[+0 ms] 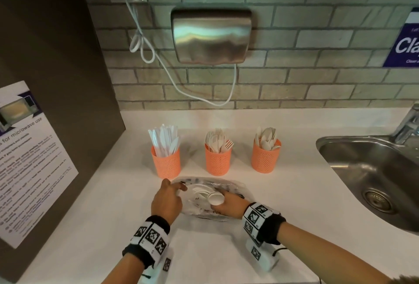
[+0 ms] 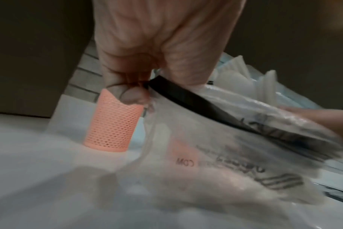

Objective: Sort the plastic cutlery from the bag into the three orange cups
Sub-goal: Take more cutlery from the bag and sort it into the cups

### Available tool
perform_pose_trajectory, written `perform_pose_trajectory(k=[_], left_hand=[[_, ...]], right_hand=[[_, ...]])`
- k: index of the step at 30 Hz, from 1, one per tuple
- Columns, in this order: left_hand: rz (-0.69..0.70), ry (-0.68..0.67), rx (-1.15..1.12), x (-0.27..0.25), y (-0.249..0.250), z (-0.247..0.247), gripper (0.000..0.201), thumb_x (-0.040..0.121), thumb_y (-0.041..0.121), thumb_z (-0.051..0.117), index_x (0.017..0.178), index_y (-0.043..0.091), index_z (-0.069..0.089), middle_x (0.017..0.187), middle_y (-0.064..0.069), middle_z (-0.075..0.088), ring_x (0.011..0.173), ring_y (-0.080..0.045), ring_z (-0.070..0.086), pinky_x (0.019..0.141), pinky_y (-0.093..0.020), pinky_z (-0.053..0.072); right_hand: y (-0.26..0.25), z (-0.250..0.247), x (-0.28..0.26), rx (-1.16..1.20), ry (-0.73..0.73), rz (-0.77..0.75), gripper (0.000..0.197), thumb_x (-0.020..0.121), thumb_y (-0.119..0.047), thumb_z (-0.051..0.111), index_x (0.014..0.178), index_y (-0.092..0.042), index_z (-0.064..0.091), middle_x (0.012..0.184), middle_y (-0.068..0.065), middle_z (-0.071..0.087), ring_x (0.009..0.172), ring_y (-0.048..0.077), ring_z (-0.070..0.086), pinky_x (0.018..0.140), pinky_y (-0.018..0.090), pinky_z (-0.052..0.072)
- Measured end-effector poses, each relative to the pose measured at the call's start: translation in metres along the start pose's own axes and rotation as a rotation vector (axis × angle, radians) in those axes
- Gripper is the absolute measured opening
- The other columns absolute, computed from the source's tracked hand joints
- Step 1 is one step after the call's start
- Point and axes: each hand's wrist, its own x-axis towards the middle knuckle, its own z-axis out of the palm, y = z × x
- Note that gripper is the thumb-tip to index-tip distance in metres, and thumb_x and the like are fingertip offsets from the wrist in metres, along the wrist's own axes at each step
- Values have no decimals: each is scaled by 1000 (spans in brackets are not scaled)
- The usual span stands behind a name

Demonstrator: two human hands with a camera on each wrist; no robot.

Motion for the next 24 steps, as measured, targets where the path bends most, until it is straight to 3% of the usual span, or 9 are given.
perform_pose_trajectory(k=[2,6,11,13,15,17,20,22,24], left_hand=[[18,-88,14,-7,4,4,46,84,-4,42,120,20,57,123,-7,47,105,-28,58,86,-30,44],[-44,-179,-142,6,11,0,44,85,3,45,126,16,53,134,-8,49,122,-25,49,100,-28,36],[-87,-225,-17,4,15,4,48,87,5,42,132,19,46,135,-11,44,118,-29,52,98,-32,40],[-111,-240,69,-2,17,10,49,88,4,39,135,19,42,133,-12,39,115,-33,54,96,-34,42],[-128,-237,92,-4,19,12,47,90,8,40,135,20,42,132,-12,37,113,-34,55,95,-34,43],[-130,-244,51,-1,20,8,38,90,17,45,128,22,49,128,-12,39,105,-32,58,94,-32,44],[-72,-259,-87,4,15,-7,11,85,32,55,92,29,62,117,-7,48,94,-23,56,90,-26,42],[30,-125,-266,6,13,-21,7,79,36,62,74,32,64,105,-4,59,98,-20,58,91,-25,42],[125,90,-487,3,21,-37,12,86,18,62,76,22,68,92,3,63,95,-10,56,87,-18,40]], right_hand=[[5,-6,0,15,10,8,73,75,-50,51,141,-24,33,138,1,51,127,21,47,109,32,33],[3,-9,-17,-37,-41,-147,59,91,-22,57,143,-14,30,141,0,44,130,12,39,104,15,25],[0,-1,-18,80,233,-342,48,82,-32,58,125,-13,52,116,2,66,104,14,60,90,27,46],[-8,-2,-16,270,353,-346,36,77,-33,59,110,-20,58,93,-12,67,83,0,61,73,19,46],[-22,-11,-15,488,441,-331,21,81,-15,63,96,-25,54,76,-13,60,64,-6,58,60,11,44],[-38,-30,-16,648,526,-323,15,87,-3,58,93,-16,53,69,-4,54,51,-3,56,51,12,46],[-54,-65,-18,827,636,-342,18,90,0,51,78,-13,53,58,4,49,42,3,50,49,22,47],[-59,-84,-19,939,681,-339,23,90,3,48,75,-14,52,55,4,47,39,6,48,50,25,45],[-61,-98,-19,1015,709,-359,22,90,4,47,77,-14,50,50,-1,46,39,7,45,48,24,43]])
